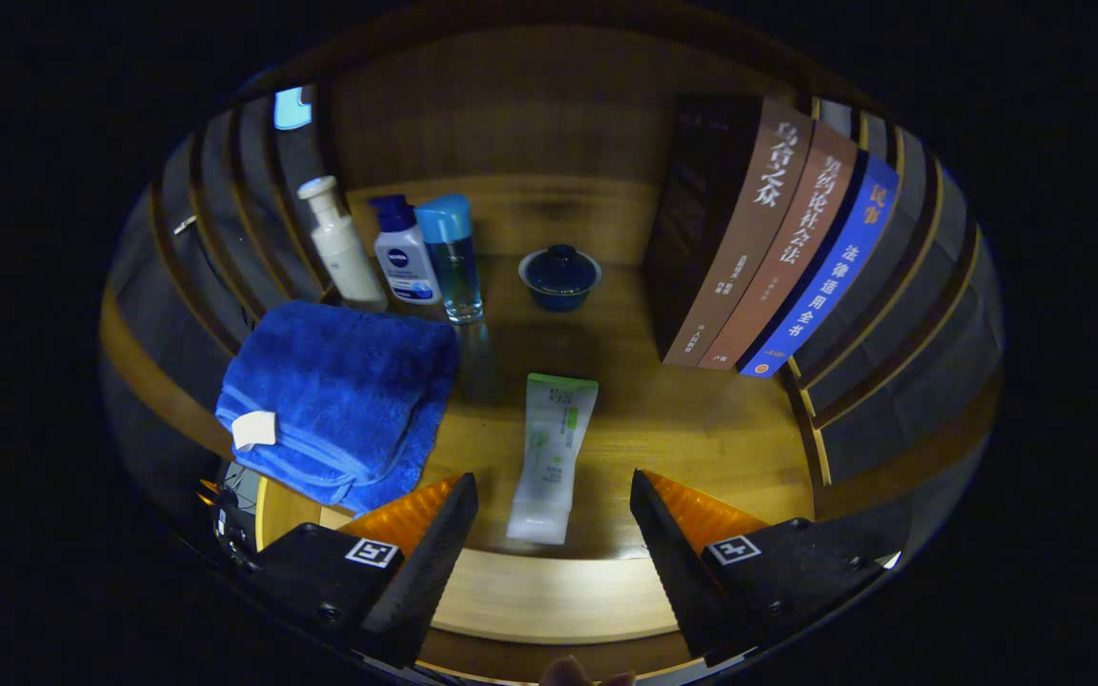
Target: Pull open the drawer, take out the items inside it, and place them on the countertop above the cabinet.
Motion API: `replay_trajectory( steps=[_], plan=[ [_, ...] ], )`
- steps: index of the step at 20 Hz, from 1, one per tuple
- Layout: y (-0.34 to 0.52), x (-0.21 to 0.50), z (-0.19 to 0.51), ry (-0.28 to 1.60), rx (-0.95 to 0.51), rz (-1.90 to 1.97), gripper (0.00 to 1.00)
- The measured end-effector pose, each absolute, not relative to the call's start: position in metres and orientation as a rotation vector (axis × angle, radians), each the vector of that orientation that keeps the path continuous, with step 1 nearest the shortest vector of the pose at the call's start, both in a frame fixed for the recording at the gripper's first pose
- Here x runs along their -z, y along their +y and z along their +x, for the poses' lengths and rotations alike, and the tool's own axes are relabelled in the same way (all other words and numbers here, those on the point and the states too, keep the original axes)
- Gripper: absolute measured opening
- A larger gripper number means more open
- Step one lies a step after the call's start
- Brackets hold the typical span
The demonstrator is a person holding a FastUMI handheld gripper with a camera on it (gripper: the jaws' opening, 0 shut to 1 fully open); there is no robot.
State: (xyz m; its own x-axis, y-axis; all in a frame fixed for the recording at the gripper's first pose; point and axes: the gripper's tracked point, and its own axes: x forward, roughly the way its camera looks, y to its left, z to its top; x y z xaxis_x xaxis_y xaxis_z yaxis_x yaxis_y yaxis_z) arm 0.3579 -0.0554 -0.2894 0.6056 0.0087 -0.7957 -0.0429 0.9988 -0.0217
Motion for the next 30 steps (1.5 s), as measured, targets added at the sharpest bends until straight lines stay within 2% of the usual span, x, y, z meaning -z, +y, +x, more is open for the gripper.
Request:
replay_trajectory(
  steps=[15,18,23,26,30],
  plan=[
    [-0.004,0.174,0.222,0.235,-0.132,0.056,1.00],
    [-0.005,0.172,0.184,0.150,-0.126,0.081,1.00],
    [-0.013,0.213,0.134,0.095,-0.080,0.090,1.00],
    [-0.024,0.249,0.117,0.080,-0.015,0.072,1.00],
    [-0.024,0.300,0.102,0.097,0.004,0.062,1.00]
  ],
)
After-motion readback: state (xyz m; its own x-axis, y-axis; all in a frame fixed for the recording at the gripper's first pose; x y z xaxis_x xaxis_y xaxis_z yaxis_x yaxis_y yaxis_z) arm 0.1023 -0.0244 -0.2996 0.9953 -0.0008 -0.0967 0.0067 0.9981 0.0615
